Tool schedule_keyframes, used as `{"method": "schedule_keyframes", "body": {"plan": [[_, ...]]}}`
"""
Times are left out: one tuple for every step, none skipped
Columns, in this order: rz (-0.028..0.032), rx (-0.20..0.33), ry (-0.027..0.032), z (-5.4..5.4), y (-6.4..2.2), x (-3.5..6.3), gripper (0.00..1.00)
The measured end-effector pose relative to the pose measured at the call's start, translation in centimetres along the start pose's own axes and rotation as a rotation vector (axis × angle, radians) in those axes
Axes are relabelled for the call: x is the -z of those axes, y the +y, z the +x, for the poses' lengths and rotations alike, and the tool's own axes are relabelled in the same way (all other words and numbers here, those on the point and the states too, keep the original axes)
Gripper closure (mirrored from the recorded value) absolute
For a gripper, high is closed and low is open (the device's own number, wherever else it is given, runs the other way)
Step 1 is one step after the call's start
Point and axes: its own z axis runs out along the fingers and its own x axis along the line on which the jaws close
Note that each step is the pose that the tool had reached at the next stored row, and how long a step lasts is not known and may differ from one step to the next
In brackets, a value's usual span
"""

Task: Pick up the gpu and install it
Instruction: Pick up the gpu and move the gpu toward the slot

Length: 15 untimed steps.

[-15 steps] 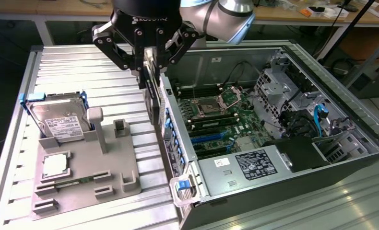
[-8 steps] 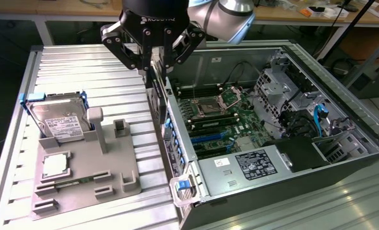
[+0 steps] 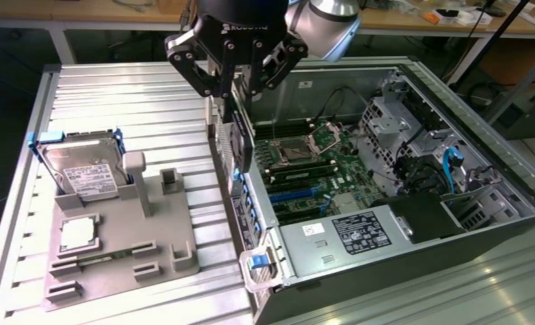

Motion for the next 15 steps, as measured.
{"method": "schedule_keyframes", "body": {"plan": [[0.0,0.0,0.0,-0.2,-0.01,-0.01,0.73],[-0.0001,0.0,0.0,-0.5,-0.02,-0.02,0.73],[-0.0002,0.0,0.0001,-0.9,-0.04,-0.03,0.73],[-0.0003,0.001,0.0001,-1.2,-0.05,-0.04,0.73],[-0.0003,0.001,0.0001,-1.4,-0.06,-0.04,0.73],[-0.0004,0.001,0.0,-1.7,-0.07,-0.05,0.73],[-0.0005,0.001,0.0,-1.9,-0.08,-0.06,0.73],[-0.0005,0.001,0.0,-2.1,-0.09,-0.07,0.73],[-0.0006,0.001,0.0,-2.3,-0.1,-0.08,0.73],[-0.0007,0.001,0.0,-2.5,-0.11,-0.08,0.73],[-0.0007,0.002,0.0,-2.8,-0.12,-0.09,0.73],[-0.0008,0.002,-0.0001,-2.9,-0.12,-0.1,0.73],[-0.0008,0.002,0.0,-3.1,-0.13,-0.1,0.73],[-0.0008,0.002,0.0,-3.4,-0.14,-0.11,0.73],[-0.0009,0.002,0.0,-3.6,-0.15,-0.12,0.73]]}}
